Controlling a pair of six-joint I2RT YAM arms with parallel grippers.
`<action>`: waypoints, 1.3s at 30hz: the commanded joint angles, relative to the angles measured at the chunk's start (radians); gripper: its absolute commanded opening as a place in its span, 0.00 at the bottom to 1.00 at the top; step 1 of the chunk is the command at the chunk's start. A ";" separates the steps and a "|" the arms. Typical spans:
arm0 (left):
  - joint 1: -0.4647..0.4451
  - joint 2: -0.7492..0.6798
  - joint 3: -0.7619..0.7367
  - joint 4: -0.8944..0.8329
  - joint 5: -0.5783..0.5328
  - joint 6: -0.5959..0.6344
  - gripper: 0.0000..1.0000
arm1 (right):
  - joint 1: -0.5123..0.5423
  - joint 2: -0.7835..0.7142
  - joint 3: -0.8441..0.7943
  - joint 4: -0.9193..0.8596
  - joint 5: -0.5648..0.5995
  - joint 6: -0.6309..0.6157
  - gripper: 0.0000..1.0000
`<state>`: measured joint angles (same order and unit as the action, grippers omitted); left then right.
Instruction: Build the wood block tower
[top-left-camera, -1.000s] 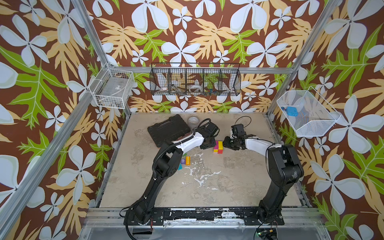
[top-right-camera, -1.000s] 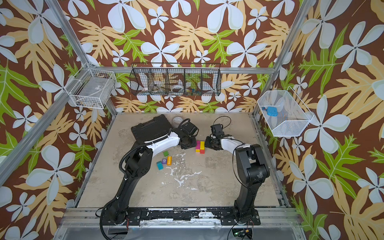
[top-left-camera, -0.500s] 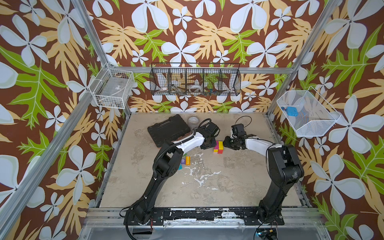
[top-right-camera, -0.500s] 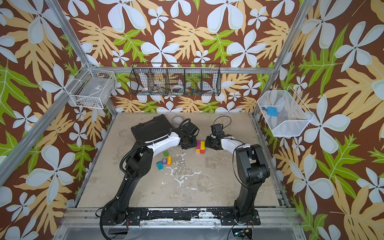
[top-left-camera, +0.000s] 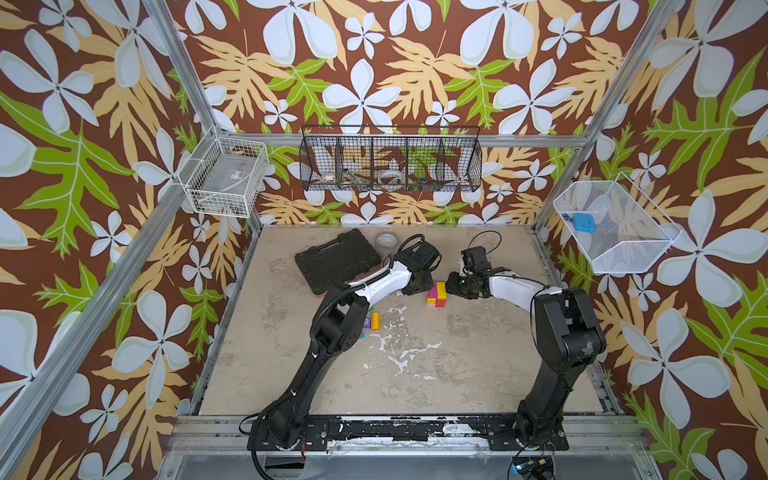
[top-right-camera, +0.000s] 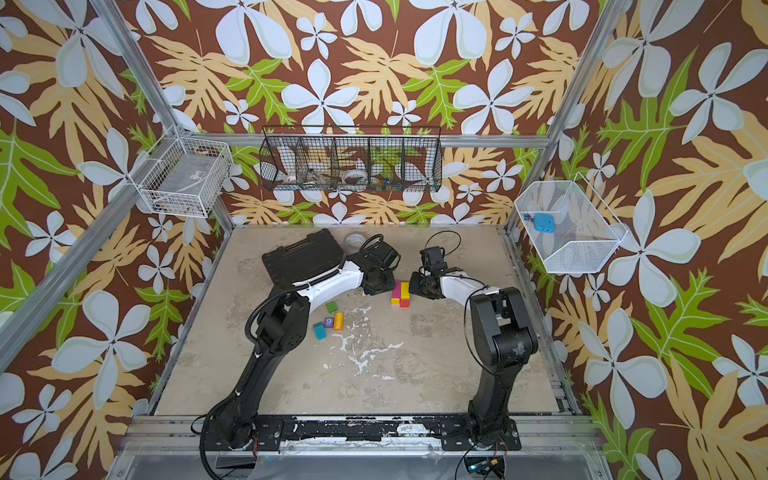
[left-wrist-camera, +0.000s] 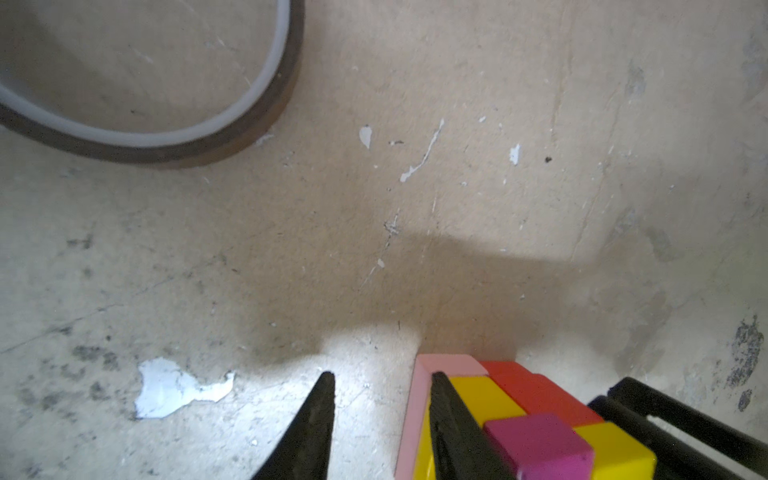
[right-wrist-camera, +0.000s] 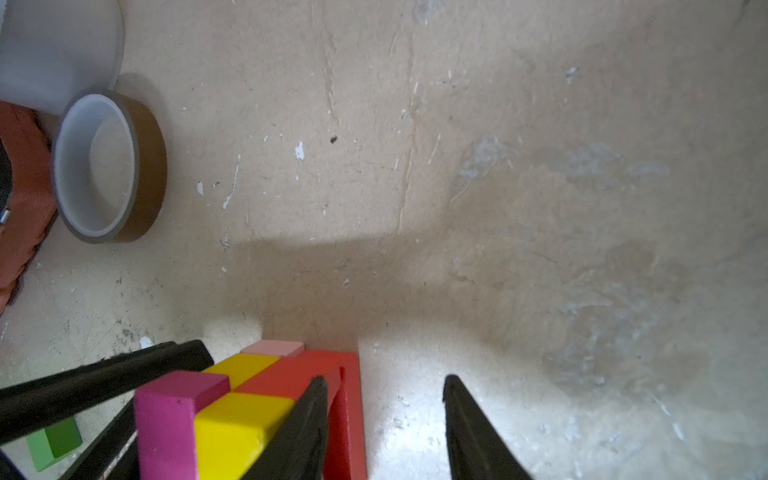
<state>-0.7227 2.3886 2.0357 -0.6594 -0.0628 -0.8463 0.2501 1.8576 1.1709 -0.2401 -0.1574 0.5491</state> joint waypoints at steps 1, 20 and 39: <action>0.000 0.007 0.005 -0.011 0.003 0.000 0.40 | 0.003 0.002 0.007 -0.008 -0.008 -0.007 0.47; 0.009 -0.041 -0.040 -0.030 -0.027 -0.006 0.42 | 0.002 -0.066 -0.024 -0.027 0.077 0.015 0.47; 0.034 -1.155 -0.925 0.013 -0.648 -0.248 0.71 | 0.381 -0.568 -0.151 0.009 0.446 -0.068 0.88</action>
<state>-0.6952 1.3533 1.2186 -0.6640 -0.5201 -0.9787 0.5289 1.3022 0.9955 -0.2321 0.1699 0.5304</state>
